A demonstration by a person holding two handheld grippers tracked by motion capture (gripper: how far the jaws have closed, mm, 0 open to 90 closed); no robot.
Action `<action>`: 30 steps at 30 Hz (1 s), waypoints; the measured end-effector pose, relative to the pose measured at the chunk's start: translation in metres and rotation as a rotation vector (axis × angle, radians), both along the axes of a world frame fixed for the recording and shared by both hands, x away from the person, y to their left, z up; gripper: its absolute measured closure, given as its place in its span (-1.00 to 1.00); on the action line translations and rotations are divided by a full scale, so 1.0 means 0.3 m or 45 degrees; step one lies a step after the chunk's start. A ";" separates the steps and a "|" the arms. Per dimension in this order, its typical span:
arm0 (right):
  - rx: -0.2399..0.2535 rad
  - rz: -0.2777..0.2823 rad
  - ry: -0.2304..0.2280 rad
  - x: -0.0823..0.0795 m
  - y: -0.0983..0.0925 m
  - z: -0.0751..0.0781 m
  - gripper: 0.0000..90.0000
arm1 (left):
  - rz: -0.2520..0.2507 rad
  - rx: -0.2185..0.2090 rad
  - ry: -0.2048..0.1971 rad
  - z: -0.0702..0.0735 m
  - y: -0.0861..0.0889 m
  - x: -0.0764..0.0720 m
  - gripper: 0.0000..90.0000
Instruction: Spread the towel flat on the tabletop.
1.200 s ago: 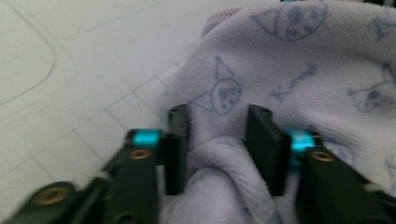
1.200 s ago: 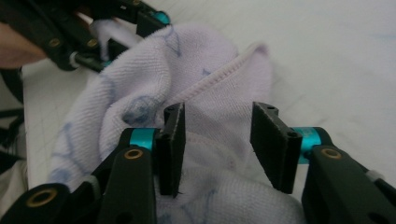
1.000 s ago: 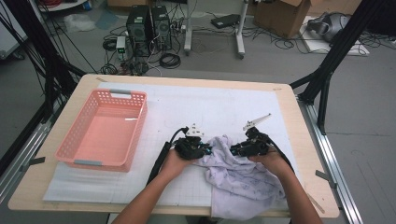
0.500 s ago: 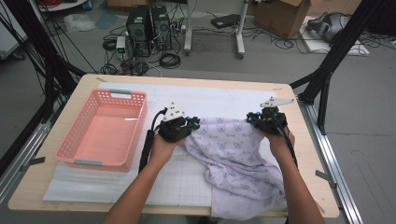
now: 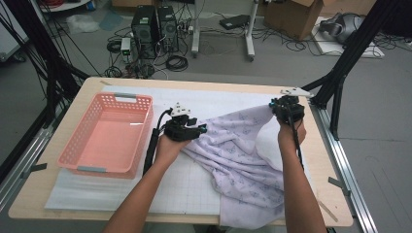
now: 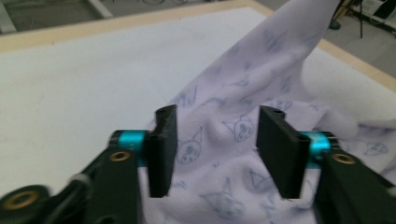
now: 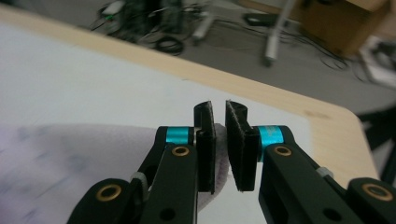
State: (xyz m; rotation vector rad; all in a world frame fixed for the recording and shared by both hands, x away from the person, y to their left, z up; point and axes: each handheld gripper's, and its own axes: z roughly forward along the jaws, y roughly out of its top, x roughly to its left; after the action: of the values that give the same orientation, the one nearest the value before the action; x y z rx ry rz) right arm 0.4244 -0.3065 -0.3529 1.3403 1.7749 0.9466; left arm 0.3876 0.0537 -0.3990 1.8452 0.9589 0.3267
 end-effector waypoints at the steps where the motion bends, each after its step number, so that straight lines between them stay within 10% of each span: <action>1: 0.000 -0.048 0.004 0.002 -0.018 -0.002 0.83 | 0.006 0.002 0.004 -0.006 0.004 -0.001 0.01; 4: -0.060 -0.136 0.043 0.000 -0.056 -0.017 0.78 | 0.058 -0.002 0.011 -0.017 0.033 0.007 0.01; 7: 0.022 -0.150 0.106 -0.002 -0.089 -0.041 0.43 | 0.115 -0.017 0.019 -0.024 0.061 0.023 0.06; 24: 0.173 0.375 0.212 -0.170 -0.058 -0.126 0.12 | 0.128 0.119 0.208 -0.152 0.027 0.029 -0.32; 30: 0.163 0.454 0.227 -0.235 -0.052 -0.163 0.09 | 0.093 0.228 0.136 -0.153 -0.012 0.012 0.21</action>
State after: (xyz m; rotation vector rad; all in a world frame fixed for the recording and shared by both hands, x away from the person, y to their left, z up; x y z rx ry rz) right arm 0.3538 -0.3221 -0.4017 1.2399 2.1702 1.1782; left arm 0.3913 0.0500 -0.4450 2.0101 1.1020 0.3715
